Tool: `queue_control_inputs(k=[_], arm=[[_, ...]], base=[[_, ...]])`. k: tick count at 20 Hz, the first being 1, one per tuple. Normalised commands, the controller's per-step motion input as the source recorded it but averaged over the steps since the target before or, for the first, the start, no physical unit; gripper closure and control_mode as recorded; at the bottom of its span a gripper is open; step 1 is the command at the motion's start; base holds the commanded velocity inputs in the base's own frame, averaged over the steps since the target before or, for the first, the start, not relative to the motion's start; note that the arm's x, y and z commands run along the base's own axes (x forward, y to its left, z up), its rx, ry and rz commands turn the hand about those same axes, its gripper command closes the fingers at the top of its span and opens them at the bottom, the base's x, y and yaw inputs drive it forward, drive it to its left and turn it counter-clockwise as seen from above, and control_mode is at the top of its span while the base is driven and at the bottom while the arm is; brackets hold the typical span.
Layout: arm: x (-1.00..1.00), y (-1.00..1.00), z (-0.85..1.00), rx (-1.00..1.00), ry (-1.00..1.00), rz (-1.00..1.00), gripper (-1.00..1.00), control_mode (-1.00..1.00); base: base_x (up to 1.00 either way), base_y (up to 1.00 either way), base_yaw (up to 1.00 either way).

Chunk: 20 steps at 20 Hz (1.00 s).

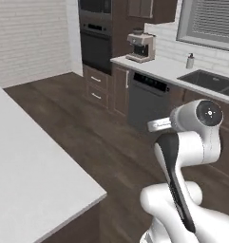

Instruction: Navigate to the oven.

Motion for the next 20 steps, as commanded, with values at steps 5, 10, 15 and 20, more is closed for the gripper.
queue_control_inputs(k=[5,10,15,20], arm=[[0.0,0.0,0.0,0.0,0.0,0.0,-1.0,1.0],[0.0,0.0,0.0,0.0,0.0,0.0,-1.0,1.0],[0.0,0.0,0.0,0.0,0.0,0.0,-1.0,1.0],[0.0,0.0,0.0,0.0,0.0,0.0,-1.0,1.0]], base=[[0.61,-1.0,-0.24],[0.93,-0.95,0.01],[1.0,-0.73,0.27],[1.0,-0.18,0.04]])
